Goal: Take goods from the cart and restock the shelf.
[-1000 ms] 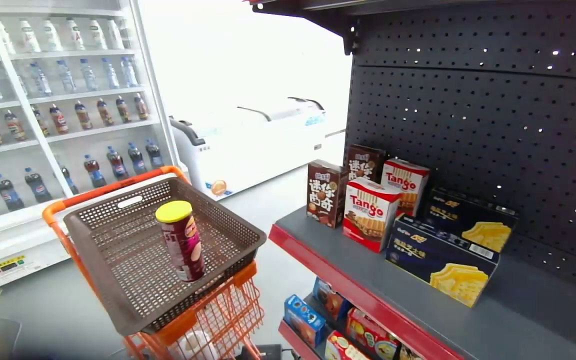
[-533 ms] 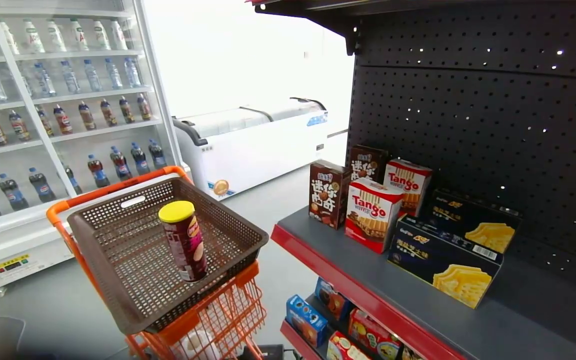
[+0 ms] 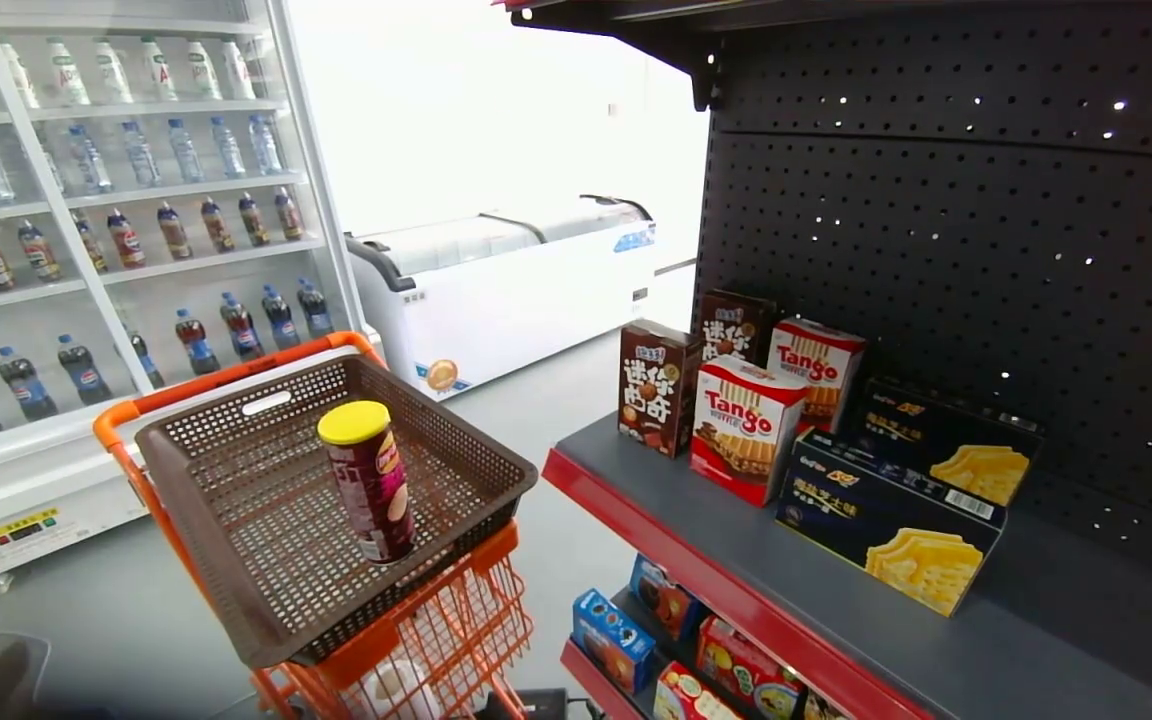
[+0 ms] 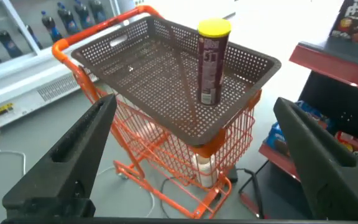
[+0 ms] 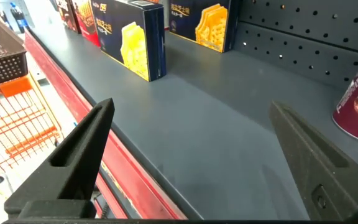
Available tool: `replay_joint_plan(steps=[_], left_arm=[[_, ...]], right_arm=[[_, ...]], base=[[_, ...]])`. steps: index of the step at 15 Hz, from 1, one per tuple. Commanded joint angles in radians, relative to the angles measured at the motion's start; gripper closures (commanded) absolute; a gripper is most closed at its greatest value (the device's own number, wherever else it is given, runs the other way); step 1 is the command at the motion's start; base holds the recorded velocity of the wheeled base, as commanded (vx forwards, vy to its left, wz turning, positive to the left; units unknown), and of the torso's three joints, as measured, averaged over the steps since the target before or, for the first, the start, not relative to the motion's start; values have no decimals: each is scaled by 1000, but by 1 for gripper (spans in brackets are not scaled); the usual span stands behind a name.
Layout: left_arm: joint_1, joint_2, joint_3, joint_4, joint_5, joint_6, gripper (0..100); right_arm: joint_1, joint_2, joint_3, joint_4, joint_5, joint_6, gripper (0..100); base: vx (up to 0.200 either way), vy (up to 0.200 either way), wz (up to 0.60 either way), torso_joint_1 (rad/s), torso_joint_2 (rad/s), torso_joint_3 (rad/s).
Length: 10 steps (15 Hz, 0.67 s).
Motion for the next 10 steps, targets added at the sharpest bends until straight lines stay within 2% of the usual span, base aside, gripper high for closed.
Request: replay_joint_plan(steps=[1,3,7,9,10], left_arm=[[5,406,-106,-106,26,1,0],[2,501,-106,-156,21,3,0],[-8,641,-68,-261,-63,4,0],[-17,705,-53,-314,-63,3,0],[-17,770,-51,-380,-63,4,0]], right_arm=[[0,0,0,0,1,0,0],[0,0,0,0,1,0,0],[0,0,0,0,1,0,0],[0,0,0,0,1,0,0],[0,0,0,0,1,0,0]], base=[[0,0,0,0,0,0],[0,0,0,0,0,0],[0,0,0,0,0,0],[0,0,0,0,0,0],[0,0,0,0,0,0]])
